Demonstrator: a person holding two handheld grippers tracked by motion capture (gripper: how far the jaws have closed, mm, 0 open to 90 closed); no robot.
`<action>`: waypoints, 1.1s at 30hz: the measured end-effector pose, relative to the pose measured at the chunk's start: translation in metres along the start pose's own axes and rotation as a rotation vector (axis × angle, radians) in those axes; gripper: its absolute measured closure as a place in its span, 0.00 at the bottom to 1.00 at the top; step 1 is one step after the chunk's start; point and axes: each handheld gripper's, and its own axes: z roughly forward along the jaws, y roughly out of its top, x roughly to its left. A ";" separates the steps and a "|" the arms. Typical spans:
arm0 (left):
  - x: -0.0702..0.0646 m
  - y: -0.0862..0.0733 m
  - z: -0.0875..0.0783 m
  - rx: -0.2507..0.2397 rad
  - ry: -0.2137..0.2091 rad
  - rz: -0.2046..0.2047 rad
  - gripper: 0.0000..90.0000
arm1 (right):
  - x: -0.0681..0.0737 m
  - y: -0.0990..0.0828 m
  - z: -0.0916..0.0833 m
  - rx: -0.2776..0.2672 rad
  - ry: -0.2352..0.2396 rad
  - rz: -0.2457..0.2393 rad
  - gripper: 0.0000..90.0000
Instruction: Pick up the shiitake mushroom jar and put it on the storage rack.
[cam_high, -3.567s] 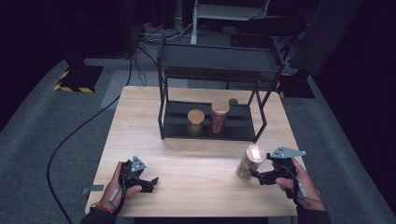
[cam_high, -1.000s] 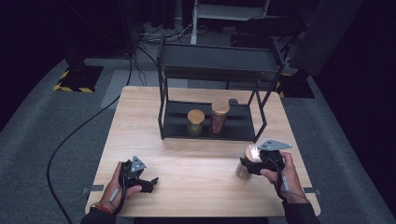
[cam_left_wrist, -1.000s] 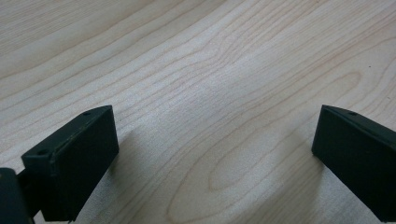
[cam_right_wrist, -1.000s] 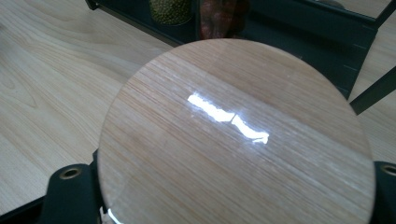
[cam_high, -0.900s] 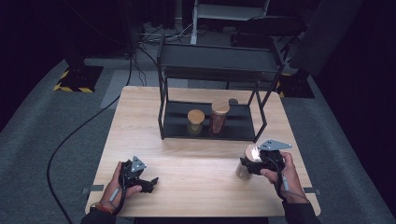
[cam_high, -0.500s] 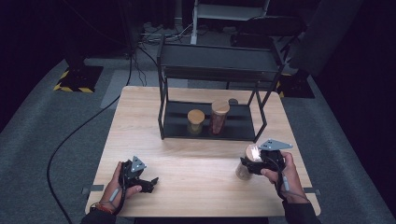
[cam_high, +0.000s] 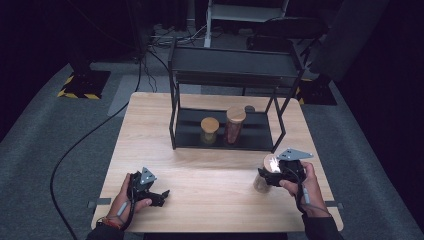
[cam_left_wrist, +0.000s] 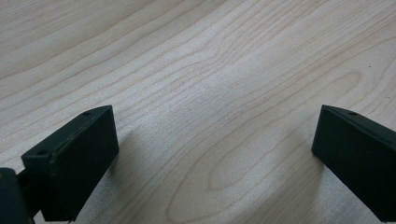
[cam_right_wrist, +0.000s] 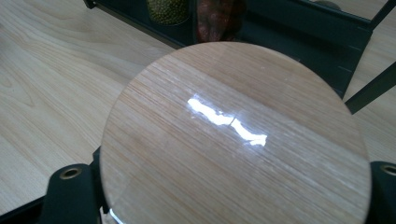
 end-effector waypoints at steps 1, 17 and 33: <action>0.000 0.000 0.000 0.000 0.000 0.000 0.00 | 0.000 0.000 0.000 0.000 0.000 0.000 0.28; 0.000 0.000 0.000 0.000 0.000 0.000 0.00 | -0.001 0.008 0.001 0.002 0.000 0.008 0.28; 0.000 0.000 0.000 0.000 0.000 0.000 0.00 | -0.005 0.018 0.005 -0.001 -0.020 0.031 0.28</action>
